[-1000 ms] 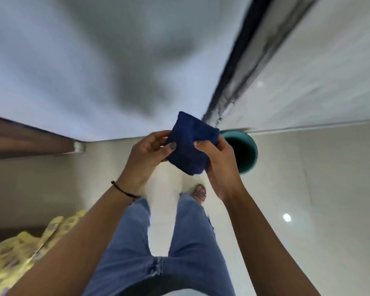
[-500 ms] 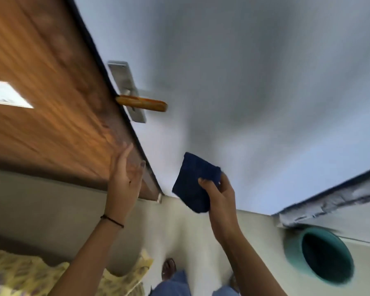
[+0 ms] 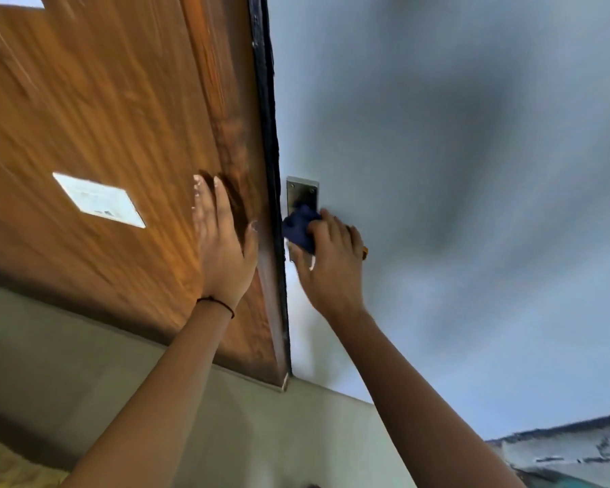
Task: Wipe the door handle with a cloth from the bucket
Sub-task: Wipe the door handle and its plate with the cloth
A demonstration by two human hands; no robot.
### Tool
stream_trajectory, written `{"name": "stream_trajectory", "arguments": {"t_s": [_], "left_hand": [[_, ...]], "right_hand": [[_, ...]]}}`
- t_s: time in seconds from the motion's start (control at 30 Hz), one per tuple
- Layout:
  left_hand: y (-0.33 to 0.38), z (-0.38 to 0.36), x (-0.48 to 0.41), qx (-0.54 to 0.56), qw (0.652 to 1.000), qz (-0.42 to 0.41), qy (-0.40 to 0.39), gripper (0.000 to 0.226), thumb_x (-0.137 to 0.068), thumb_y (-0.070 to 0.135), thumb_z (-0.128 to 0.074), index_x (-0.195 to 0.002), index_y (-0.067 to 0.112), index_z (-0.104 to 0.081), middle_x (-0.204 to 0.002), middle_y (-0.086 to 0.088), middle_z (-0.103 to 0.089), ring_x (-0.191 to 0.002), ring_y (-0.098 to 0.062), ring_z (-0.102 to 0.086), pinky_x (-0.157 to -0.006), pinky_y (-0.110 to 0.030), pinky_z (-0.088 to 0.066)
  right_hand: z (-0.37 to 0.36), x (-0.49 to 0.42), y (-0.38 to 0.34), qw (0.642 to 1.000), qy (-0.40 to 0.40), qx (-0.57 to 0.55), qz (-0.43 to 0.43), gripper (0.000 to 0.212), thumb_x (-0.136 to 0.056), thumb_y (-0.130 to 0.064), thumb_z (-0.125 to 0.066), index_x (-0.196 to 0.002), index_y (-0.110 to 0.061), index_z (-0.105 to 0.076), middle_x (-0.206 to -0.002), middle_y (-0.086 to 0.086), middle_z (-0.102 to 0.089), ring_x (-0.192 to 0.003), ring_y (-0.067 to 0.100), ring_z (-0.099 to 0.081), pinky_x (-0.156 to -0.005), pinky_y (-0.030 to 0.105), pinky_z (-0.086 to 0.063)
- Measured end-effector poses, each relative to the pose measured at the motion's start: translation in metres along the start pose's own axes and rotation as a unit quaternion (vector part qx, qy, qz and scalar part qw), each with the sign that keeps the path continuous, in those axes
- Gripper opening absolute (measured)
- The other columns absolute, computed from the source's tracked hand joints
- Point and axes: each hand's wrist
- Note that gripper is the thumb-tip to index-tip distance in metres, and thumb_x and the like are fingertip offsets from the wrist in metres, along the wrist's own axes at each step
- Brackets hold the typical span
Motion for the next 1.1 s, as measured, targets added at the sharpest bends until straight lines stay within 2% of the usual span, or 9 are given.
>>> {"name": "stream_trajectory", "arguments": {"t_s": [0.1,0.2,0.33,0.43,0.6,0.7,0.77,0.87,1.1], "left_hand": [[-0.012,-0.009,-0.014,-0.037,0.999,-0.024,0.018,0.071,-0.096,0.033,-0.045,-0.148,0.005,-0.008,-0.157,-0.024,-0.004,-0.146,-0.033,-0.002,-0.12,-0.045,-0.007],[-0.023,-0.022,-0.022,-0.074,0.995,-0.05,0.04,0.072,-0.095,0.038,-0.046,-0.146,0.005,-0.007,-0.153,-0.031,-0.013,-0.144,-0.038,-0.008,-0.118,-0.045,-0.005],[-0.041,-0.038,-0.026,-0.088,0.99,-0.082,0.066,0.069,-0.096,0.042,-0.041,-0.144,0.003,-0.01,-0.146,-0.039,-0.022,-0.137,-0.042,-0.009,-0.118,-0.039,0.009],[-0.048,-0.048,-0.031,-0.091,0.984,-0.12,0.099,0.067,-0.095,0.039,-0.041,-0.142,0.0,-0.012,-0.143,-0.037,-0.016,-0.133,-0.046,-0.011,-0.117,-0.039,0.011],[-0.051,-0.059,-0.031,-0.087,0.98,-0.13,0.125,0.067,-0.094,0.037,-0.041,-0.141,0.007,-0.003,-0.139,-0.029,-0.011,-0.13,-0.046,-0.013,-0.117,-0.041,0.011],[-0.052,-0.061,-0.031,-0.089,0.978,-0.132,0.136,0.066,-0.094,0.037,-0.04,-0.141,0.008,-0.003,-0.139,-0.027,-0.013,-0.13,-0.045,-0.013,-0.117,-0.04,0.012],[-0.053,-0.063,-0.031,-0.089,0.977,-0.133,0.141,0.072,-0.094,0.038,-0.039,-0.146,0.011,0.003,-0.139,-0.026,-0.013,-0.137,-0.041,-0.005,-0.117,-0.04,0.012],[-0.057,-0.066,-0.031,-0.097,0.973,-0.139,0.155,0.078,-0.095,0.038,-0.038,-0.148,0.016,0.015,-0.14,-0.026,-0.014,-0.145,-0.022,0.021,-0.117,-0.042,0.012],[-0.058,-0.068,-0.031,-0.105,0.966,-0.156,0.176,0.079,-0.094,0.038,-0.04,-0.148,0.015,0.013,-0.14,-0.024,-0.018,-0.145,-0.019,0.021,-0.117,-0.043,0.009]], "right_hand": [[-0.019,0.001,-0.008,0.999,-0.001,0.045,-0.003,0.037,-0.095,-0.046,-0.041,-0.1,-0.017,-0.062,-0.132,0.012,-0.061,-0.127,0.033,-0.051,-0.112,0.051,-0.031],[-0.015,-0.009,-0.004,0.999,0.015,0.047,-0.014,0.028,-0.09,-0.04,-0.054,-0.097,-0.014,-0.06,-0.111,0.008,-0.068,-0.11,0.03,-0.06,-0.108,0.041,-0.027],[-0.006,-0.005,0.018,0.99,-0.015,0.135,-0.04,0.048,-0.09,-0.043,-0.054,-0.13,-0.017,-0.053,-0.118,0.006,-0.067,-0.114,0.029,-0.06,-0.11,0.056,-0.03],[-0.008,0.001,0.019,0.984,0.002,0.169,-0.061,0.045,-0.092,-0.042,-0.046,-0.13,-0.02,-0.055,-0.117,0.003,-0.065,-0.115,0.029,-0.057,-0.113,0.061,-0.023],[-0.039,-0.019,-0.016,0.979,-0.008,0.192,-0.064,0.048,-0.09,-0.045,-0.054,-0.13,-0.018,-0.055,-0.114,0.005,-0.068,-0.111,0.029,-0.061,-0.112,0.067,-0.017],[-0.026,-0.016,0.001,0.975,-0.005,0.216,-0.054,0.048,-0.087,-0.049,-0.055,-0.124,-0.018,-0.059,-0.108,0.004,-0.07,-0.107,0.028,-0.063,-0.111,0.067,-0.014],[-0.008,-0.004,0.022,0.973,-0.001,0.221,-0.062,0.047,-0.087,-0.051,-0.051,-0.122,-0.019,-0.059,-0.109,0.002,-0.069,-0.108,0.028,-0.062,-0.111,0.067,-0.011],[0.009,0.011,0.039,0.974,0.009,0.214,-0.075,0.045,-0.09,-0.047,-0.049,-0.124,-0.019,-0.057,-0.114,0.002,-0.067,-0.112,0.027,-0.06,-0.113,0.067,-0.008],[-0.036,-0.015,-0.009,0.98,0.014,0.197,-0.03,0.046,-0.086,-0.039,-0.063,-0.126,-0.017,-0.059,-0.113,0.004,-0.068,-0.109,0.027,-0.061,-0.114,0.063,-0.009]]}}
Point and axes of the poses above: each hand's wrist, its own x-axis away from the middle knuckle, its own z-axis out of the back of the hand, y = z × x
